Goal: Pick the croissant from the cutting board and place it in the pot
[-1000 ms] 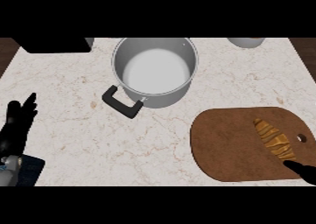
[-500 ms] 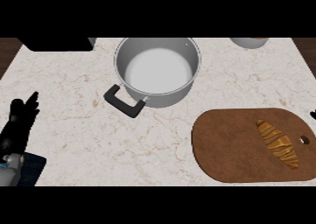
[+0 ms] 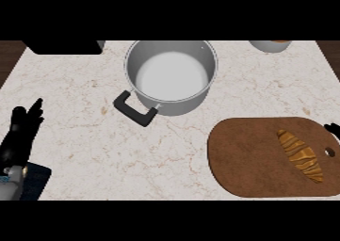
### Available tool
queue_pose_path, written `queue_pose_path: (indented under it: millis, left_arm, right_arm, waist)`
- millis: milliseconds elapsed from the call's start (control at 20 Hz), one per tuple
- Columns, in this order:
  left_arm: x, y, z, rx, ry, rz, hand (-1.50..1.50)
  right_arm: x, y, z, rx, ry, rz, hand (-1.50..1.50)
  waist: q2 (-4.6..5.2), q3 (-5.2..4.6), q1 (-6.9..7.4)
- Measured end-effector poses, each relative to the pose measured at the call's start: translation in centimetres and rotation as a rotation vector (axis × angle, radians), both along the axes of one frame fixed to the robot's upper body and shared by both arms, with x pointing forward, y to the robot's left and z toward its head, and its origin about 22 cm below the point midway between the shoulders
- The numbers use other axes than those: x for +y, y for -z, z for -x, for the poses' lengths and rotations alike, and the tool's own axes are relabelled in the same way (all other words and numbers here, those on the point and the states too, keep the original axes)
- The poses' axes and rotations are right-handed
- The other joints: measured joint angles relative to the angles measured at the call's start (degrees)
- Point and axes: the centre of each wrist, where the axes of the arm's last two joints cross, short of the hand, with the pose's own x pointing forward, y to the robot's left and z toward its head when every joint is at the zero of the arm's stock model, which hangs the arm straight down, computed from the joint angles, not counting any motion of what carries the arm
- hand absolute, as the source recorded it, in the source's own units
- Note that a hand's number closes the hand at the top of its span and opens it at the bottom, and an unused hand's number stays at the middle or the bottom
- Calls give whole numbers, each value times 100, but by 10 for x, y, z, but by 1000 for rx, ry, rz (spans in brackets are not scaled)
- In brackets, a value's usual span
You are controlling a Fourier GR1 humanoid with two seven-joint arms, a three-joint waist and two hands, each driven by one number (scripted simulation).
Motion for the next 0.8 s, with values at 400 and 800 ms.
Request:
queue_pose_path:
  millis: [400, 800]
  left_arm:
    - [-1, 1, 2, -1, 4, 0, 0]
    - [1, 0, 1, 6, 1, 7, 0]
  right_arm:
    - [-6, 34, -20, 47, 35, 10, -150]
    - [-7, 64, -38, 54, 37, 14, -150]
  waist:
    - [1, 4, 3]
    - [1, 5, 1]
